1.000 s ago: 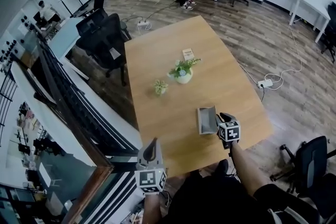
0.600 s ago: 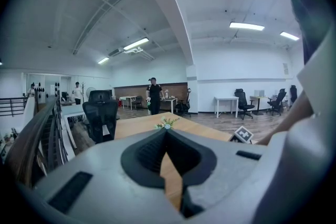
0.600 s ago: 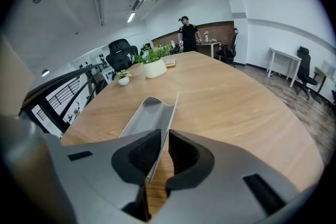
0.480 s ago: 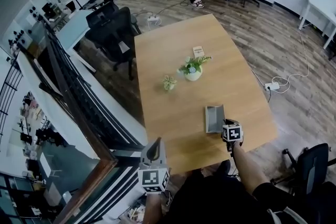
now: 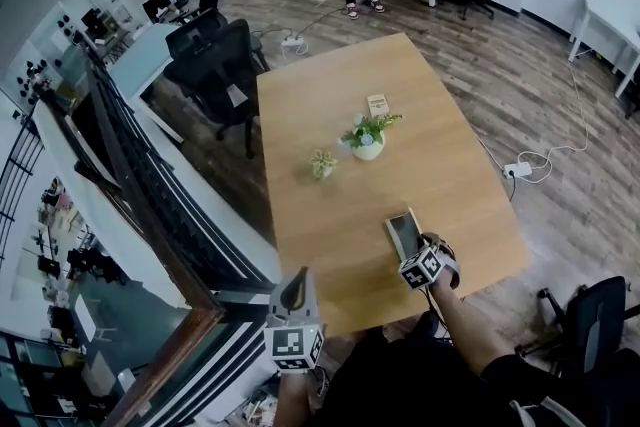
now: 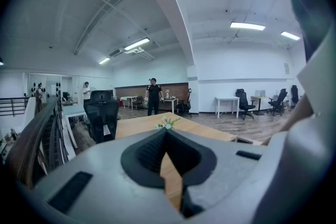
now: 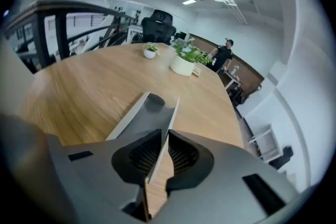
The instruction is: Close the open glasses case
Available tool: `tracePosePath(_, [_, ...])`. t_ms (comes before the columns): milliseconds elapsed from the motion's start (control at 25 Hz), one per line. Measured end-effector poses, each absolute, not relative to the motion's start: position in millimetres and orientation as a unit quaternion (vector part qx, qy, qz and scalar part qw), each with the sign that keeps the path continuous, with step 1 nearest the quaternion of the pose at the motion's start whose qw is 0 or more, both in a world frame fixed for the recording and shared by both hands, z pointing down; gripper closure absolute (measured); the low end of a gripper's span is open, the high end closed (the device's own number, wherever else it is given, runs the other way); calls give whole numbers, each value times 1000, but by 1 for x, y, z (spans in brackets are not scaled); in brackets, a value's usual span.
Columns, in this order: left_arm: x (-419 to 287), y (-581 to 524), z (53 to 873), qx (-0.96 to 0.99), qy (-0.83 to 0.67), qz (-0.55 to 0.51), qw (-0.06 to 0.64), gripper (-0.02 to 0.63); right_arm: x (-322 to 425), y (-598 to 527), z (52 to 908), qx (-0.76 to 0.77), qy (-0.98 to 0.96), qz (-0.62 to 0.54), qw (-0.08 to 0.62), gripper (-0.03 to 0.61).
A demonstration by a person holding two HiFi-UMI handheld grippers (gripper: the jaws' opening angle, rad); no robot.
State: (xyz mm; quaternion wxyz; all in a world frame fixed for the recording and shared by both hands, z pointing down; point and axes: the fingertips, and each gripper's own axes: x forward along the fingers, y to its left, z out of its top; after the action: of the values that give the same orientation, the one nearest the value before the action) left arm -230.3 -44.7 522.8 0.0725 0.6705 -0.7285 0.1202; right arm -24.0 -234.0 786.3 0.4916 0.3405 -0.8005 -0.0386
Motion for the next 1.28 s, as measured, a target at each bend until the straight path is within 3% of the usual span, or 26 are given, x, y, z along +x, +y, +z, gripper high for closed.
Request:
tracePosePath(240, [-225,-48,523,673,-726,121,72,615,-43,-215,782,284,-757,-225,544,511])
tracePosePath(600, [-223,-50,524,675,-725,121,74,615,-59,-189,791,218,-767,-238,554,478])
tracePosePath(920, [-217,-52,524,677,-722,120,74,615,-67,-179,799,184,-839,-65,507,447])
tracePosePath(1000, [-217,-52,524,677,-722,120,76,615,-67,-180,795,190,-861,6,471,493])
tracePosePath(1280, [-218,-53,526,677,-722,120,75,615,-69,-182,789,198,-887,113,403,508])
